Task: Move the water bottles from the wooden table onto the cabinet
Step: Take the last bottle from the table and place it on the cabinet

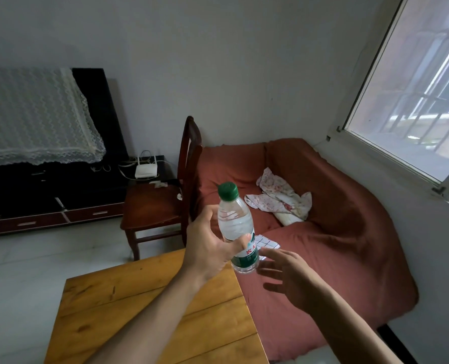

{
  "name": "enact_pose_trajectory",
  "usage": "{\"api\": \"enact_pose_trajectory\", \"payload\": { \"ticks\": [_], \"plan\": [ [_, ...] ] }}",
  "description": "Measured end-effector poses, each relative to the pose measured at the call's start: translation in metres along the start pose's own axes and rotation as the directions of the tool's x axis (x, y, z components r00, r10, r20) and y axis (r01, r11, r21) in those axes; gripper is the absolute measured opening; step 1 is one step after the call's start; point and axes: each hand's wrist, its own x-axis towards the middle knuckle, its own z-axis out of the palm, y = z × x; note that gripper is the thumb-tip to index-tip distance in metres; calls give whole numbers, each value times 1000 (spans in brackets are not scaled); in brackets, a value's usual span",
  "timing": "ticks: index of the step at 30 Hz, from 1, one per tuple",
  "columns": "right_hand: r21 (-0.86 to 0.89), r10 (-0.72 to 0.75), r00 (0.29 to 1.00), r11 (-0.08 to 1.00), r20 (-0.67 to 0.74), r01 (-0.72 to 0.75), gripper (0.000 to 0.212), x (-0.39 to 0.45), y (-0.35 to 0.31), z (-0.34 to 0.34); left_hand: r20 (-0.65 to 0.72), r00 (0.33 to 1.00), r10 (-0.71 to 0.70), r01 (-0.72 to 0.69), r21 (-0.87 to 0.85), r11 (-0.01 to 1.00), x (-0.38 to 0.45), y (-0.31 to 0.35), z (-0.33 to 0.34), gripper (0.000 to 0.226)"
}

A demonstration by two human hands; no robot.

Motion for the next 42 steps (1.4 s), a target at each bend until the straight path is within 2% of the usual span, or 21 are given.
{"api": "enact_pose_trajectory", "payload": {
  "ticks": [5, 12, 17, 22, 27, 34, 42],
  "plan": [
    [111, 35, 999, 993, -6, -34, 41, 0, 6, 6, -3, 1000, 19, -19, -1, 1000, -6, 5, -15, 57],
    [108, 36, 990, 993, 136, -51, 54, -5, 0, 10, -87, 996, 33, -25, 86, 996, -24, 27, -32, 60],
    [24, 102, 946, 993, 308, -115, 57, -14, 1, 19, -195, 981, -8, 45, 185, 982, -60, 48, -45, 62],
    [-125, 143, 896, 987, 420, -100, 59, -28, 7, 48, -322, 945, -54, 153, 293, 944, -109, 66, -69, 58],
    [-261, 150, 832, 965, 535, -6, 60, -52, 16, 105, -498, 866, -51, 257, 355, 899, -163, 81, -111, 58],
    [-395, 231, 711, 916, 664, 72, 60, -111, 41, 203, -691, 721, -60, 399, 343, 850, -249, 98, -184, 61],
    [-483, 322, 571, 862, 755, 154, 60, -199, 95, 320, -822, 570, -16, 475, 313, 822, -367, 119, -273, 60]
  ]
}}
